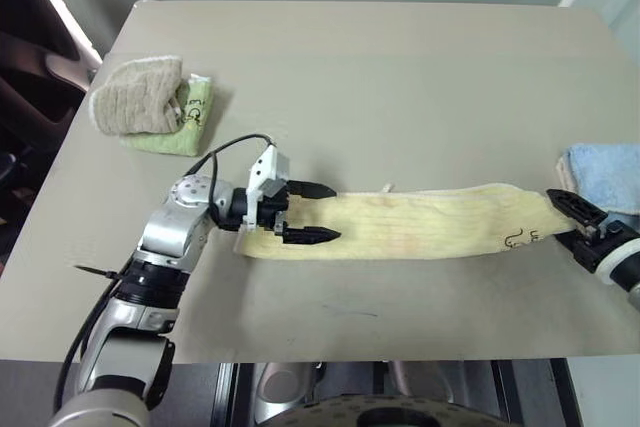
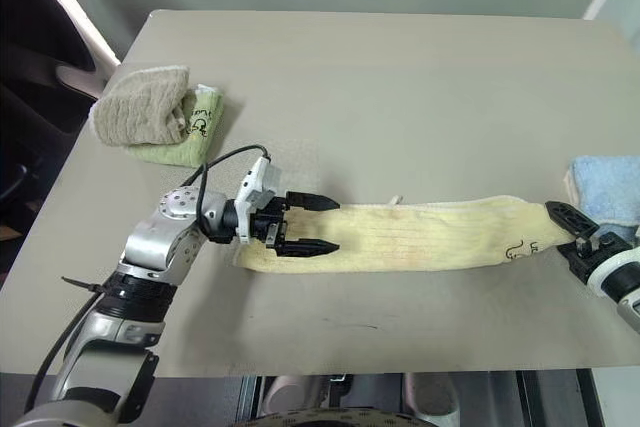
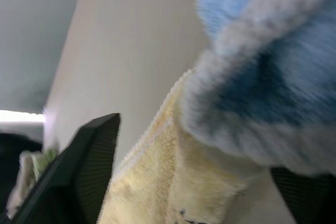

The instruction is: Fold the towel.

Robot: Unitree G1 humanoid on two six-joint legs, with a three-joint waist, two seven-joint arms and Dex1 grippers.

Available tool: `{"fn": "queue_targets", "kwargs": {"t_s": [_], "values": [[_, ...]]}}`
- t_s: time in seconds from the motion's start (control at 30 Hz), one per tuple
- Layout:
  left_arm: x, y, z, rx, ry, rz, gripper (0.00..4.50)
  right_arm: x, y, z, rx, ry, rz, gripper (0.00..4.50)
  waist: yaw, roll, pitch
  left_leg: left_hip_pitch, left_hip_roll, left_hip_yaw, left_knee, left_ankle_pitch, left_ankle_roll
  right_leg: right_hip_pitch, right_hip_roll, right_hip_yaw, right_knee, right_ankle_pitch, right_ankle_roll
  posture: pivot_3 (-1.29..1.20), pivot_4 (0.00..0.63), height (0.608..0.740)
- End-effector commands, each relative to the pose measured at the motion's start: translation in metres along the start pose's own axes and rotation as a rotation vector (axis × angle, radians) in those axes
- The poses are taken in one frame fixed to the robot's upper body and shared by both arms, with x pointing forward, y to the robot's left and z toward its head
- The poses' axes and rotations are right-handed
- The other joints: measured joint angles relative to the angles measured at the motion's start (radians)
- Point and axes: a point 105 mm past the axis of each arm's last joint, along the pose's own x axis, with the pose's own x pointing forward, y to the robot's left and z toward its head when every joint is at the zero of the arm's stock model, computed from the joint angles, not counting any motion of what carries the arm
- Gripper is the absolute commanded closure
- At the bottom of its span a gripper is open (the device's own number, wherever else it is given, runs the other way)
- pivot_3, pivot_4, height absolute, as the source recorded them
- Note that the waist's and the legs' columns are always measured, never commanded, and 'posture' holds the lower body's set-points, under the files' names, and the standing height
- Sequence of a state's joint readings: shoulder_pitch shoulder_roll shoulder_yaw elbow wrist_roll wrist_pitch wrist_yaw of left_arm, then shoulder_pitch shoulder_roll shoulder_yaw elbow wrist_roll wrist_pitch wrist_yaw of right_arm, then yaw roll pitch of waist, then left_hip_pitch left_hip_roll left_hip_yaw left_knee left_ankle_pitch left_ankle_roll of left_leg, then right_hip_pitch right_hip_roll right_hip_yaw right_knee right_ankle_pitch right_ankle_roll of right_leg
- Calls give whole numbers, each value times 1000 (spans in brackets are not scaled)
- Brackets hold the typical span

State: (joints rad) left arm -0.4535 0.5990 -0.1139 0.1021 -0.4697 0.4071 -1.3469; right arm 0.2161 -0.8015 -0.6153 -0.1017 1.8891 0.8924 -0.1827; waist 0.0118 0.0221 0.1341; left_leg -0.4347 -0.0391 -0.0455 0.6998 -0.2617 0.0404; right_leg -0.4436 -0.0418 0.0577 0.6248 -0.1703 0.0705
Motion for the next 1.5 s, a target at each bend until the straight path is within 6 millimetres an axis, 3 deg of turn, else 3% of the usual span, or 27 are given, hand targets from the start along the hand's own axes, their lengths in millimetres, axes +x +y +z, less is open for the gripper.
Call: {"fn": "queue_targets", "kwargs": {"t_s": [0.03,0.27,0.33,1.17,1.2,1.27,1.4,1.5], "values": [[-9,-4,19,20,-55,-1,0,-1,8,-3,-55,48,64,1544,0,1,0,0,0,0,0,0,0,0,0,0,0,0,0,0,150,733],[-8,-5,29,-1,-90,8,0,-1,12,-11,-100,101,108,4036,4,1,0,0,0,1,0,-2,1,1,-1,0,0,-1,0,0,150,733],[-8,-6,30,-3,-90,9,0,-1,12,-11,-103,101,110,4472,3,1,0,0,0,1,0,-2,1,0,-1,0,0,-1,-1,0,150,733],[-10,-3,32,-23,-87,34,0,-4,13,1,-155,93,99,4472,3,1,0,1,0,1,0,-1,1,0,-1,0,0,-1,-1,0,150,733],[-6,3,32,33,-84,60,0,-6,55,-13,-396,189,191,4472,3,2,0,1,0,1,0,-1,1,0,-1,0,0,-1,-1,0,150,733],[1,10,33,109,-85,85,0,-13,95,-42,-697,317,286,4472,1,13,0,0,-1,2,2,-1,1,-1,-1,1,1,-1,-2,0,150,733],[6,13,35,150,-103,82,0,-13,107,-49,-810,321,317,4472,-1,-6,-6,1,2,-2,-1,3,-2,1,2,-2,2,-5,-12,0,150,733],[7,15,32,165,-95,81,0,-13,113,-50,-858,325,330,4472,3,-7,-6,0,0,-3,0,2,-1,1,1,-1,1,-4,-9,0,150,733]]}}
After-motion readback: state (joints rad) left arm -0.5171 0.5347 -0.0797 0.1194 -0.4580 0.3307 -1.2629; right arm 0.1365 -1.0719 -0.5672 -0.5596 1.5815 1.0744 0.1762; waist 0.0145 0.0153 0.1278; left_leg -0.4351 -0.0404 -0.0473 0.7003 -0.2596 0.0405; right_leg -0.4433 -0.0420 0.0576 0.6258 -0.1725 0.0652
